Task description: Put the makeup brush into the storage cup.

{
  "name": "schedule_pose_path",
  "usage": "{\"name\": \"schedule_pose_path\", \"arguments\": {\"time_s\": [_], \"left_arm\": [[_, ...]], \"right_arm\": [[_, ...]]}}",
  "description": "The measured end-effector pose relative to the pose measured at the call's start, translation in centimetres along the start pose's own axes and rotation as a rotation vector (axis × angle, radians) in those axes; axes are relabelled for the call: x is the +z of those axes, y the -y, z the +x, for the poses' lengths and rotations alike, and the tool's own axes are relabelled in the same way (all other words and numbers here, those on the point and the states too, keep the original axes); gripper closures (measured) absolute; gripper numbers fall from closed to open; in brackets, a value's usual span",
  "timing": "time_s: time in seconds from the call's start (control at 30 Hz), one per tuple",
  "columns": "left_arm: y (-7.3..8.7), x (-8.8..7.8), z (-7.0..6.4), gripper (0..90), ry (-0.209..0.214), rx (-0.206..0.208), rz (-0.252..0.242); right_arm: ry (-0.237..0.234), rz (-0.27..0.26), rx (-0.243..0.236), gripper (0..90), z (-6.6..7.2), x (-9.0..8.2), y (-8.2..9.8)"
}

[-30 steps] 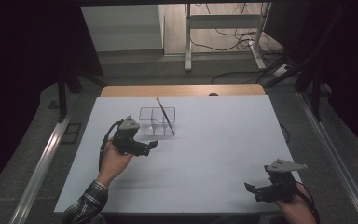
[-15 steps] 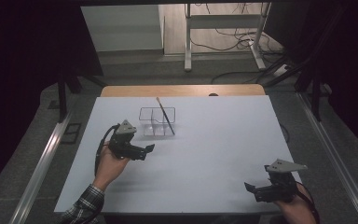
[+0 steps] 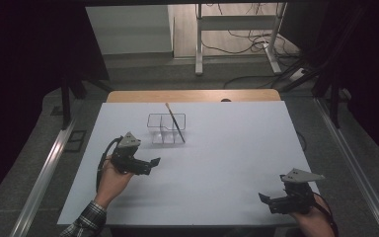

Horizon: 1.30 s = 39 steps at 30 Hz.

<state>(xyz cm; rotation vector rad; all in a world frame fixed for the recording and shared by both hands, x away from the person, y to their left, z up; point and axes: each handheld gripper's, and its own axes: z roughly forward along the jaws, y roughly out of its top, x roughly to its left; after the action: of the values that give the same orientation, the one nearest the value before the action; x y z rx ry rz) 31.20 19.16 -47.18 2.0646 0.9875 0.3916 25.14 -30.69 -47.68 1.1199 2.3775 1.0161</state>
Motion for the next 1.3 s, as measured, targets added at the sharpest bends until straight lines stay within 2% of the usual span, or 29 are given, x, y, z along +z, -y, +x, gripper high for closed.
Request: {"name": "schedule_pose_path", "arguments": {"time_s": [0.4, 0.87, 1.3], "left_arm": [[1.0, -0.8, -0.3, 0.0, 0.001, -0.010, 0.008], [2.1, -1.8, -0.6, 0.0, -0.018, -0.029, 0.015], [3.4, -3.1, -0.7, 0.0, -0.022, -0.050, 0.004]], "right_arm": [[-0.001, -0.003, 0.000, 0.0, 0.0, 0.0, 0.0], [-0.004, -0.004, 0.001, 0.0, 0.0, 0.0, 0.0], [-0.007, -0.004, 0.001, 0.0, 0.0, 0.0, 0.0]]}}
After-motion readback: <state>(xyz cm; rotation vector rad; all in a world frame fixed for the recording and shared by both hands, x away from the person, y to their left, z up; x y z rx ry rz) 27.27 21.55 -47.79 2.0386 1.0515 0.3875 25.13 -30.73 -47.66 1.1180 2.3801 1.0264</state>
